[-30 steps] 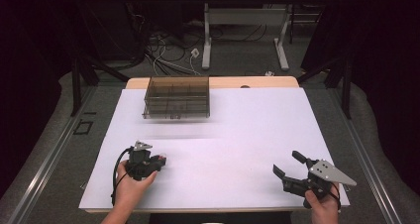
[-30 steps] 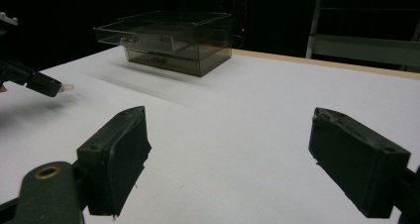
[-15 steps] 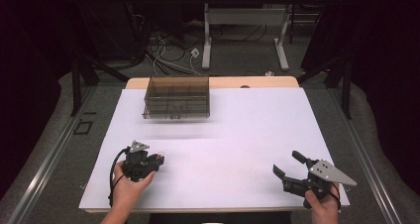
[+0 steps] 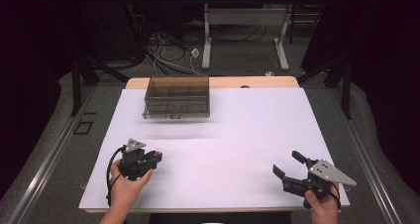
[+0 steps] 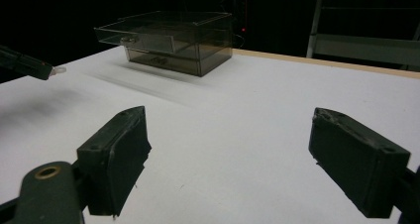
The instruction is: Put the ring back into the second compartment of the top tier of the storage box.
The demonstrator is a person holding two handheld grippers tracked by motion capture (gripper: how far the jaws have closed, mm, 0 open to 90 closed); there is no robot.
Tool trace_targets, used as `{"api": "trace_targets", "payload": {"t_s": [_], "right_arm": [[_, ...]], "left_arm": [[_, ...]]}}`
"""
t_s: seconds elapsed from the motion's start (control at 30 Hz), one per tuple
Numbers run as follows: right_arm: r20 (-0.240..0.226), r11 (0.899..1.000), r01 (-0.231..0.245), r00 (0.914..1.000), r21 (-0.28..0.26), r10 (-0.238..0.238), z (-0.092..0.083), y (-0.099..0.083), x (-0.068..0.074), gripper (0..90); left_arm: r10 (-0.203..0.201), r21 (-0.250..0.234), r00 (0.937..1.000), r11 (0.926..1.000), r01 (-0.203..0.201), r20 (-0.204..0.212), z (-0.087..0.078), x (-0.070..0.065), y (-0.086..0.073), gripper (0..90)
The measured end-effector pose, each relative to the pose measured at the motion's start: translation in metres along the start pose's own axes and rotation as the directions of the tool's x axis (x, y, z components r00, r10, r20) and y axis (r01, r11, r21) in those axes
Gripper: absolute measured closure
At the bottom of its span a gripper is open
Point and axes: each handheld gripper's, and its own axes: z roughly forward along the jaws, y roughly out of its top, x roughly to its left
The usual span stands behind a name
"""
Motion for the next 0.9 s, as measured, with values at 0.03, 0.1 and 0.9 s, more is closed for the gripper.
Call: {"api": "trace_targets", "payload": {"t_s": [0.03,0.1,0.9], "right_arm": [[0.000,1.000,0.001,1.0000,0.000,-0.001,0.000,0.000,0.000,14.9],[-0.002,1.000,0.001,1.0000,0.001,-0.001,0.000,0.000,0.000,14.9],[0.004,1.000,-0.003,1.0000,0.008,0.003,0.000,-0.001,0.000,14.9]], "left_arm": [[0.003,-0.004,1.0000,1.0000,-0.003,-0.001,-0.001,0.001,0.000,68.2],[-0.003,-0.006,1.0000,1.0000,0.003,0.004,-0.003,0.001,0.001,68.2],[-0.017,-0.125,0.9999,0.9920,0.017,0.005,-0.023,0.004,0.016,68.3]]}}
